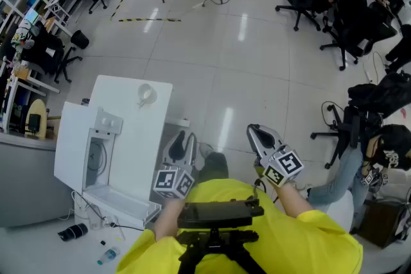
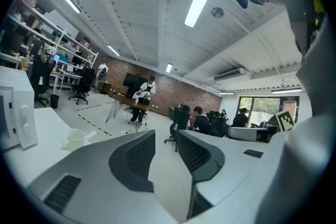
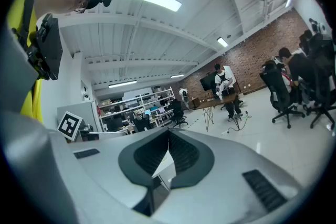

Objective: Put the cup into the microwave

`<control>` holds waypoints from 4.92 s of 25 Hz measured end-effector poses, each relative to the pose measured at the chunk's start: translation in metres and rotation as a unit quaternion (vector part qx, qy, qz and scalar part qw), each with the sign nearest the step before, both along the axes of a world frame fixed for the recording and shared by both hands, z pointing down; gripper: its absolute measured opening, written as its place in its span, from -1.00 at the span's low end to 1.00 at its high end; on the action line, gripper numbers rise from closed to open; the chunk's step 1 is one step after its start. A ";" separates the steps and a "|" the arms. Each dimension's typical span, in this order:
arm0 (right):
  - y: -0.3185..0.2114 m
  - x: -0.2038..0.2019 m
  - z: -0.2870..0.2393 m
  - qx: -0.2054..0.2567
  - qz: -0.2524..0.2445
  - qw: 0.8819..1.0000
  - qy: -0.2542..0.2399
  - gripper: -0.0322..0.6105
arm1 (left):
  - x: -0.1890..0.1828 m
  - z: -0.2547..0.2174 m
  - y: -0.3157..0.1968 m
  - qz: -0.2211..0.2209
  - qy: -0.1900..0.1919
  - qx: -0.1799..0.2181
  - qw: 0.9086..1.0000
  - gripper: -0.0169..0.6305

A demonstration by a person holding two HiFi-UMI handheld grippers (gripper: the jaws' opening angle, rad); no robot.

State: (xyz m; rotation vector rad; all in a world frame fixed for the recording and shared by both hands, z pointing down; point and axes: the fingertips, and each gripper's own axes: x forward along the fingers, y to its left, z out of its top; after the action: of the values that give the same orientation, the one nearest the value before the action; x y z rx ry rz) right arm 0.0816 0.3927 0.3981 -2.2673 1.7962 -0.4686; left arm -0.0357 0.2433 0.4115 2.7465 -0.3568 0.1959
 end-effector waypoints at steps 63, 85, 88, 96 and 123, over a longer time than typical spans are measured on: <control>-0.496 -0.271 0.125 -0.125 -0.658 0.741 0.048 -0.89 | -0.353 0.204 -0.369 -0.619 -0.178 -0.003 0.765 0.49; -0.494 -0.333 0.177 -0.195 -0.629 0.750 0.068 -0.89 | -0.483 0.259 -0.464 -0.643 -0.162 -0.011 0.748 0.54; -0.495 -0.337 0.175 -0.191 -0.630 0.749 0.065 -0.89 | -0.481 0.261 -0.447 -0.653 -0.163 -0.018 0.740 0.67; -0.506 -0.322 0.129 -0.145 -0.631 0.759 0.074 -0.89 | -0.414 0.171 -0.323 -0.678 -0.103 -0.011 0.728 -0.17; -0.514 -0.186 -0.055 0.037 -0.610 0.789 0.059 -0.89 | -0.252 -0.049 -0.265 -0.639 -0.045 0.054 0.766 -0.84</control>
State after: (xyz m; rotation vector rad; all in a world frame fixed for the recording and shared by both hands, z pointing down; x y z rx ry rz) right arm -0.1046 -0.1217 0.3436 -0.7663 3.0665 -0.3874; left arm -0.2875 -0.0214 0.3630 1.9543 -2.1283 -0.0765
